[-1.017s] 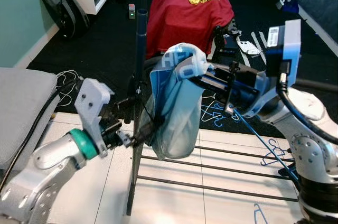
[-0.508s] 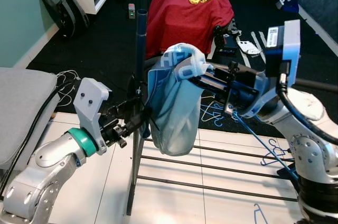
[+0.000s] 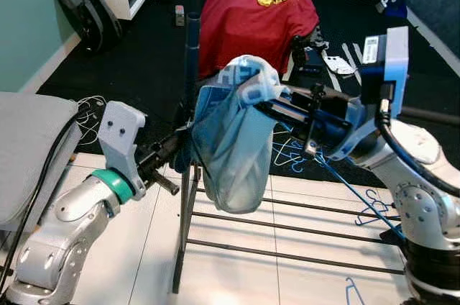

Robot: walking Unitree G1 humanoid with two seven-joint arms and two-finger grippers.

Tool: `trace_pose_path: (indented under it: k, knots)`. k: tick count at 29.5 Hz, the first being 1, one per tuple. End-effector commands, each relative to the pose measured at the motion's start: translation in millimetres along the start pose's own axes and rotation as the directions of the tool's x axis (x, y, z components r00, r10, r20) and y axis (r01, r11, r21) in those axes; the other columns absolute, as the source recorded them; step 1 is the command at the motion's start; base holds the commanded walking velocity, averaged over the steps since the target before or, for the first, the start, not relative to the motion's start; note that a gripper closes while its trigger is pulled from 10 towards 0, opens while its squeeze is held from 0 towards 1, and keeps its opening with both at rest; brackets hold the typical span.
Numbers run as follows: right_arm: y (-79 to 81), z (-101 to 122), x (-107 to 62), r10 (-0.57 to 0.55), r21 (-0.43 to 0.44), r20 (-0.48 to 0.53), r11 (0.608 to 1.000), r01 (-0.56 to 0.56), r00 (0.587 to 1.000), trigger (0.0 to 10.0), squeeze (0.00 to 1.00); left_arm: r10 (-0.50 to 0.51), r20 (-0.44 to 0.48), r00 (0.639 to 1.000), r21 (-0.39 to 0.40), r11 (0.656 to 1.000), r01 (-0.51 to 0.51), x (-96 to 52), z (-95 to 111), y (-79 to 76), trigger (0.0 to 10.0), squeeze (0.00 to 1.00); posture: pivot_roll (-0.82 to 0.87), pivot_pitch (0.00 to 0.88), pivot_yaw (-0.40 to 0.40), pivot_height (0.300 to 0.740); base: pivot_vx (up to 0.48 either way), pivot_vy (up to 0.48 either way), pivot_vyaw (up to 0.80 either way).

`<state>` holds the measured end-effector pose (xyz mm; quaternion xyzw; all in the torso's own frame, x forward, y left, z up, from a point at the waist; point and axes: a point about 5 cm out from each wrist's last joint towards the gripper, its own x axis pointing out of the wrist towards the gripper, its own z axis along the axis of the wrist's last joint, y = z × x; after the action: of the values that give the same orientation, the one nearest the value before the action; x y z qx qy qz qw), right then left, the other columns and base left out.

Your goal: Hang hanger

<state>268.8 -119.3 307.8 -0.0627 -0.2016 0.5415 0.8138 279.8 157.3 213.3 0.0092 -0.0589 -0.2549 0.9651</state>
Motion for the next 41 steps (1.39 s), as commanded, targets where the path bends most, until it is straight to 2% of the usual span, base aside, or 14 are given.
trace_pose_path:
  k: [1, 13, 14, 15, 17, 18, 19, 22, 24, 28, 31, 35, 36, 41]
  knots:
    - [2.4, 2, -1.4, -0.007, -0.009, 0.008, 1.0, 0.007, 1.0, 0.0, 0.0, 0.099, 0.069, 0.993, 0.017, 0.995, -0.101, -1.0, 16, 20.8, 0.0, 0.0, 0.03, 0.036, 0.041, 0.74, 0.0, 0.0, 0.0]
    - [-0.2, -3, -4.8, -0.054, -0.013, 0.0, 0.998, 0.054, 0.999, 0.1, 0.0, 0.042, 0.123, 0.991, 0.127, 0.99, -0.058, -7.4, 42, 30.8, 0.0, 0.0, 0.03, 0.033, 0.049, 0.74, 0.0, 0.0, 0.0]
    - [-0.6, -3, -5.1, -0.061, -0.014, 0.0, 0.998, 0.061, 0.998, 2.1, 0.0, 0.032, 0.125, 0.992, 0.139, 0.989, -0.049, -8.2, 44, 30.3, 0.0, 0.0, 0.03, 0.033, 0.049, 0.74, 0.0, 0.0, 0.0]
    - [-1.4, -5, -5.6, -0.071, -0.019, -0.005, 0.997, 0.071, 0.997, 10.0, 0.0, 0.012, 0.121, 0.993, 0.164, 0.986, -0.032, -10.3, 47, 30.8, 0.0, 0.0, 0.03, 0.033, 0.051, 0.74, 0.0, 0.0, 0.0]
    - [-1.9, -6, -5.9, -0.078, -0.022, -0.009, 0.997, 0.078, 0.997, 10.0, 0.0, 0.0, 0.117, 0.993, 0.181, 0.983, -0.022, -11.7, 49, 31.4, 0.0, 0.0, 0.03, 0.033, 0.051, 0.74, 0.0, 0.0, 0.0]
    - [-1.6, -8, -6.1, -0.082, -0.028, -0.017, 0.996, 0.082, 0.996, 10.0, 0.0, -0.04, 0.094, 0.995, 0.208, 0.978, 0.02, -14.9, 51, 30.8, 9.4, 0.0, 0.03, 0.033, 0.05, 0.74, 0.0, 0.0, 0.0]
    - [-0.1, -11, -6.8, -0.087, -0.03, -0.029, 0.996, 0.086, 0.996, 10.0, 0.0, -0.132, 0.051, 0.99, 0.246, 0.962, 0.116, -22.2, 54, 27.3, 10.0, 0.0, 0.03, 0.034, 0.05, 0.74, 0.0, 0.0, 0.0]
    - [-0.1, -11, -6.8, -0.087, -0.03, -0.029, 0.996, 0.086, 0.996, 10.0, 0.0, -0.132, 0.051, 0.99, 0.246, 0.962, 0.116, -22.2, 54, 27.3, 10.0, 0.0, 0.03, 0.034, 0.05, 0.74, 0.0, 0.0, 0.0]
    - [3.8, -15, -8.0, -0.087, -0.028, -0.045, 0.996, 0.085, 0.995, 10.0, 0.0, -0.213, 0.006, 0.977, 0.27, 0.941, 0.204, -30.3, 58, 25.0, 10.0, 0.0, 0.04, 0.035, 0.049, 0.74, 0.0, 0.0, 0.0]
    - [40.1, -49, -14.6, -0.115, 0.082, -0.118, 0.989, 0.125, 0.986, 10.0, 0.0, -0.425, -0.184, 0.886, 0.277, 0.843, 0.462, -56.2, 58, 18.2, 10.0, 0.0, 0.04, 0.044, 0.05, 0.74, 0.0, 0.0, 0.0]
    - [58.7, -77, -13.2, -0.2, 0.132, -0.17, 0.966, 0.223, 0.965, 10.0, 0.0, -0.491, -0.229, 0.841, 0.209, 0.819, 0.535, -55.4, 39, 3.6, 10.0, 0.0, 0.03, 0.043, 0.063, 0.74, 0.0, 0.0, 0.0]
    - [65.6, -106, -18.6, -0.267, 0.099, -0.271, 0.948, 0.302, 0.925, 10.0, 0.0, -0.481, -0.215, 0.85, 0.177, 0.837, 0.518, -44.5, 20, -5.0, 10.0, 0.0, 0.02, 0.042, 0.063, 0.74, 0.0, 0.0, 0.0]
    - [64.1, -115, -23.4, -0.309, 0.093, -0.311, 0.931, 0.352, 0.899, 10.0, 0.0, -0.431, -0.182, 0.884, 0.163, 0.873, 0.459, -34.9, 15, -4.4, 10.0, 0.0, 0.01, 0.042, 0.061, 0.74, 0.0, 0.0, 0.0]
    - [58.5, -125, -32.4, -0.385, 0.064, -0.35, 0.9, 0.431, 0.854, 10.0, 0.07, -0.368, -0.15, 0.918, 0.138, 0.911, 0.388, -23.7, 6, -4.2, 10.0, 0.0, 0.0, 0.043, 0.058, 0.74, 0.0, 0.0, 0.0]
